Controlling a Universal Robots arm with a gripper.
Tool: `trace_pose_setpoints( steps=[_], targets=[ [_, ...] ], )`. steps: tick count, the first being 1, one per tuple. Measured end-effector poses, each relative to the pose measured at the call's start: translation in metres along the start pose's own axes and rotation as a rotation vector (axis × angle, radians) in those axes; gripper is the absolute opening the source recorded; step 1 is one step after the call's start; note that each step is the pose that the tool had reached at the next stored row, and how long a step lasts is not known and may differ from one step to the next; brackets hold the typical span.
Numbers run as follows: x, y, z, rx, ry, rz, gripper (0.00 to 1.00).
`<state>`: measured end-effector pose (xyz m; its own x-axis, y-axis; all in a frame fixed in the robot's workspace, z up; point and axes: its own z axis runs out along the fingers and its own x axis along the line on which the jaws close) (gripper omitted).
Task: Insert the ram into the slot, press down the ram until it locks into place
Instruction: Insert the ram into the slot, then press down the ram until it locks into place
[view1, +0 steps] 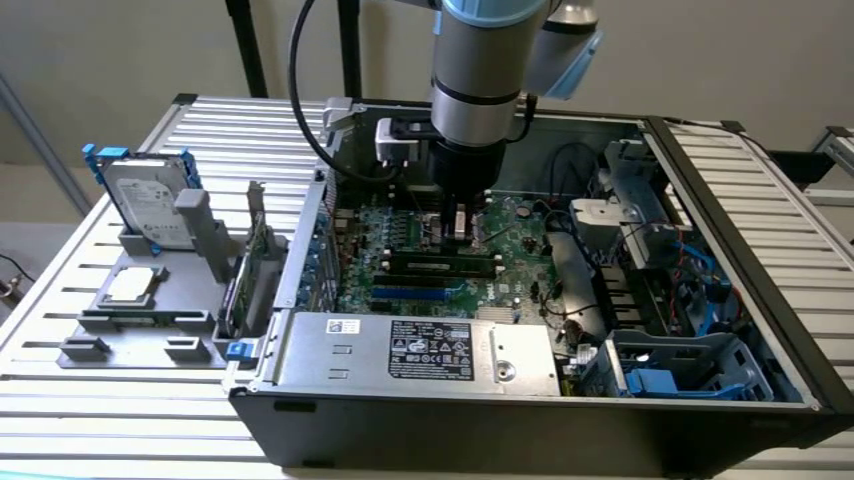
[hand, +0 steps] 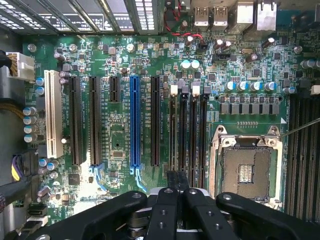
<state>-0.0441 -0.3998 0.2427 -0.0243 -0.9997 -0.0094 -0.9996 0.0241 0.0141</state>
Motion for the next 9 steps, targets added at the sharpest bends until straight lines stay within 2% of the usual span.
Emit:
trace_pose_setpoints(
  steps=[9],
  targets=[
    [0.0000, 0.0000, 0.0000, 0.0000, 0.0000, 0.000, 0.10]
  ],
)
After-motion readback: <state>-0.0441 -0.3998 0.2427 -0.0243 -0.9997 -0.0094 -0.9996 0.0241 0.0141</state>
